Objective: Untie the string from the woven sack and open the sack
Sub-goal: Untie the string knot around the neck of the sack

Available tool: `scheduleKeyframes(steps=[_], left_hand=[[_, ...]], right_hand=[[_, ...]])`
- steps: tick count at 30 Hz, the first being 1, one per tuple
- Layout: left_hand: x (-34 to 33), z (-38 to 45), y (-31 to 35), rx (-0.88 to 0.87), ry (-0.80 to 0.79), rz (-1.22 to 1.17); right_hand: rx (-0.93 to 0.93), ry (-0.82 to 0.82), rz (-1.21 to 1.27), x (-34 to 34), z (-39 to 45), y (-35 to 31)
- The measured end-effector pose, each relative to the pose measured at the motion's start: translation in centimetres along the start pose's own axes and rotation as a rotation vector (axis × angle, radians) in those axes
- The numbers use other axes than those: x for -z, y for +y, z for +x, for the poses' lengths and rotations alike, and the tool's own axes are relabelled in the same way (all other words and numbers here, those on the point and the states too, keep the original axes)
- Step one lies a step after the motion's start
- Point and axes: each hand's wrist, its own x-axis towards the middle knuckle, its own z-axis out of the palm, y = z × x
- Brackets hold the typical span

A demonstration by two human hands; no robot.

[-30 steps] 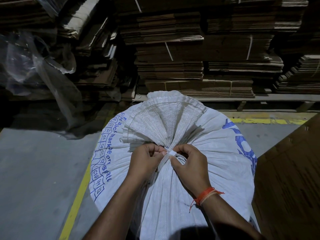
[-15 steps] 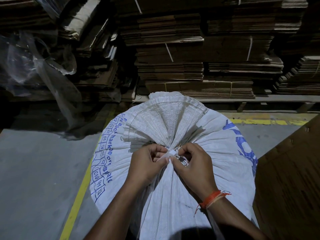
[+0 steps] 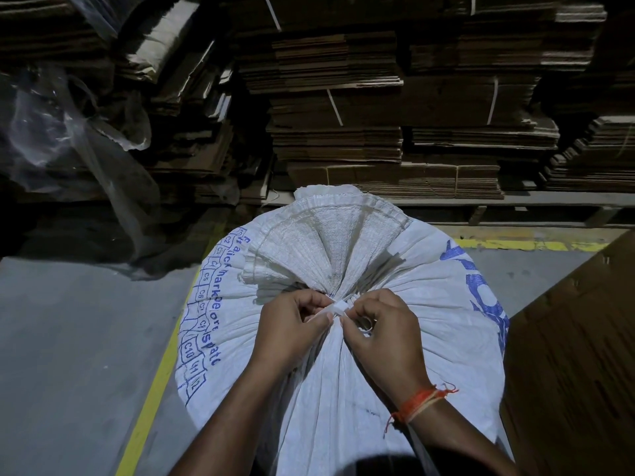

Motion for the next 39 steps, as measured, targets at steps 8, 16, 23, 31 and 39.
scheduleKeyframes(steps=[8,16,23,31,39], left_hand=[[-0.1,0.1,-0.1,0.005,-0.004,-0.018],[0.0,0.0,0.1,0.008,-0.022,-0.027],[0.1,-0.1,0.3,0.016,-0.015,-0.041],[0.0,-0.2,0.4,0.02,-0.018,-0.064],[0.1,-0.1,0.2,0.013,-0.021,-0.026]], right_hand=[[0.001,-0.002,-0.003,0.3,0.1,0.0],[0.019,-0.069,-0.012,1.3,0.3,0.1],[0.084,-0.162,0.022,2.7,0.6,0.5],[-0.097,-0.197,0.171,4.1,0.6,0.3],[-0.24,-0.265,0.195,4.4,1.1,0.5]])
